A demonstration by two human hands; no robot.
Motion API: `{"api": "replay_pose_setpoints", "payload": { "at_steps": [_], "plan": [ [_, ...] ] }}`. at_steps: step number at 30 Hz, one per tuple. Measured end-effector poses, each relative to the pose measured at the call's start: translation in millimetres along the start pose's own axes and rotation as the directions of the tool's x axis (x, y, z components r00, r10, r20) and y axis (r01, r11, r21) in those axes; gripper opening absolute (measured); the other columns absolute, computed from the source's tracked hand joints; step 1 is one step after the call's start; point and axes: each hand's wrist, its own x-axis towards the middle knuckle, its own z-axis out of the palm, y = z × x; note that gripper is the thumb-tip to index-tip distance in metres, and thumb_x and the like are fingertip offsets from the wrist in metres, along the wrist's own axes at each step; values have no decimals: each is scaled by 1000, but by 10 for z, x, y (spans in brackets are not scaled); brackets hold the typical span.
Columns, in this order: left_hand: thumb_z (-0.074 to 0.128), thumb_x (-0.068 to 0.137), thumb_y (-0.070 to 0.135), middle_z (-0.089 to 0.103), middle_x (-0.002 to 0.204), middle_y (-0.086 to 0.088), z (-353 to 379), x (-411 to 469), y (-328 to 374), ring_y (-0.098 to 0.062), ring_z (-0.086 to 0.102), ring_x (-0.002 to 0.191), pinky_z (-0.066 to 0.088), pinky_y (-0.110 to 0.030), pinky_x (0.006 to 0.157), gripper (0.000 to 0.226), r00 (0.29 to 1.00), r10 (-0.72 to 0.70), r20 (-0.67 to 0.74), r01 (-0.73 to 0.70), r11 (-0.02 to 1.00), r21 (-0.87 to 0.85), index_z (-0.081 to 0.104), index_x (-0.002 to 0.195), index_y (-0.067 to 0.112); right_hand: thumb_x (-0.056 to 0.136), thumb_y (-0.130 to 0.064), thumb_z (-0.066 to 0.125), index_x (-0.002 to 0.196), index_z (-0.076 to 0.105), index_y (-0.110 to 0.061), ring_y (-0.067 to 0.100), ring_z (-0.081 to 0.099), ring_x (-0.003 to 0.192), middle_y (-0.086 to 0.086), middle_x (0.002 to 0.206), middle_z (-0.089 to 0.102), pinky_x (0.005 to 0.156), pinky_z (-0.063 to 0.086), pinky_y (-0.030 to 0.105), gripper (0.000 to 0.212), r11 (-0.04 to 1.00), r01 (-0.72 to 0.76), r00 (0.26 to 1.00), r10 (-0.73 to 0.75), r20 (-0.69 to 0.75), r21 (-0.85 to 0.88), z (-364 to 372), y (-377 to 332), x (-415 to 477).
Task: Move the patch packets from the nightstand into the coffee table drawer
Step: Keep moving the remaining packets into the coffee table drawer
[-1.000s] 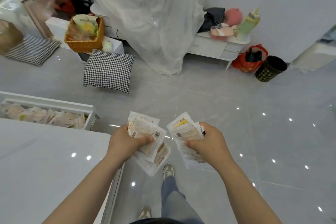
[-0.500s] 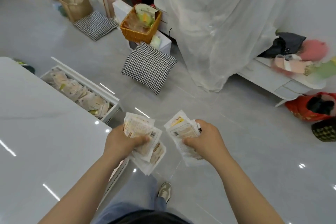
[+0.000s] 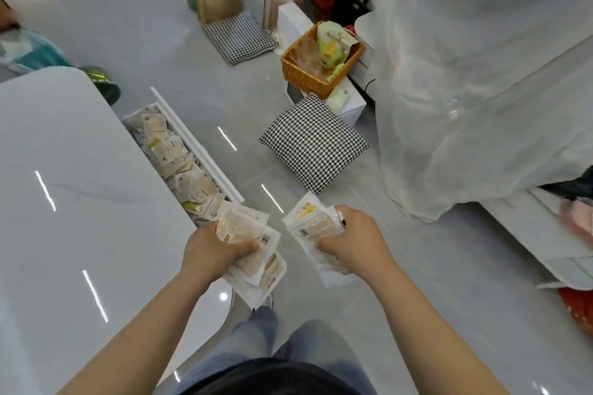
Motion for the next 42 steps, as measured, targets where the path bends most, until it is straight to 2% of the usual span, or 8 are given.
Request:
{"api": "replay_pose_setpoints", "payload": {
  "at_steps": [5, 8, 11, 19, 24, 30, 36, 42],
  "plan": [
    [82, 66, 39, 68, 102, 0, -187, 345, 66, -19, 62, 86, 44, -20, 59, 50, 993, -89, -79, 84, 995, -57, 64, 108, 18, 71, -11, 72, 88, 63, -20, 7, 60, 70, -9, 79, 64, 58, 50, 23, 22, 996, 74, 994, -69, 82, -54, -36, -324, 529],
    [82, 67, 36, 67, 98, 1, -245, 542, 139, -17, 60, 82, 41, -17, 55, 47, 982, -136, -130, 123, 987, -106, 63, 105, 19, 72, -13, 72, 85, 60, -23, 4, 58, 68, -13, 75, 62, 54, 43, 16, 20, 986, 139, 982, -125, 140, -92, -72, -501, 889],
    [83, 65, 37, 68, 98, 0, -283, 753, 204, -18, 62, 84, 43, -19, 58, 48, 961, -199, -192, 168, 971, -167, 63, 104, 17, 71, -14, 71, 84, 62, -19, 9, 59, 68, -8, 76, 64, 55, 45, 20, 17, 974, 185, 967, -156, 204, -133, -114, -674, 1302],
    [85, 62, 40, 69, 94, 0, -239, 1314, 546, -20, 65, 86, 54, -34, 75, 49, 850, -413, -326, 287, 883, -370, 64, 100, 18, 72, -13, 70, 89, 64, -18, 12, 62, 73, -5, 82, 66, 63, 51, 25, 19, 894, 391, 872, -283, 400, -220, -323, -1235, 2468],
    [84, 61, 46, 69, 96, 0, -144, 1511, 693, -20, 65, 85, 54, -34, 75, 53, 757, -545, -361, 343, 801, -492, 63, 101, 18, 71, -14, 69, 92, 65, -19, 15, 64, 75, -3, 85, 68, 63, 52, 27, 22, 816, 513, 777, -310, 548, -265, -291, -1490, 3041],
    [82, 67, 39, 69, 92, 1, -44, 1548, 710, -22, 66, 86, 55, -36, 77, 39, 654, -664, -362, 342, 686, -642, 65, 97, 20, 70, -14, 69, 87, 62, -21, 13, 60, 72, -6, 81, 63, 51, 39, 19, 19, 719, 626, 673, -301, 676, -303, -31, -1768, 3430],
    [79, 72, 35, 69, 92, -2, -79, 1695, 531, -22, 65, 85, 50, -30, 70, 33, 551, -770, -322, 327, 554, -766, 66, 96, 16, 69, -19, 71, 100, 64, -19, 18, 65, 85, -1, 93, 68, 77, 56, 36, 32, 602, 722, 588, -274, 761, -341, 404, -2087, 3666],
    [76, 70, 23, 69, 94, -4, -262, 1926, 325, -25, 65, 88, 49, -30, 73, 32, 495, -837, -234, 310, 422, -852, 66, 100, 15, 69, -19, 71, 83, 61, -23, 16, 64, 79, -5, 82, 66, 72, 55, 34, 18, 568, 753, 550, -267, 791, -332, 790, -2434, 3810]
  ]
}}
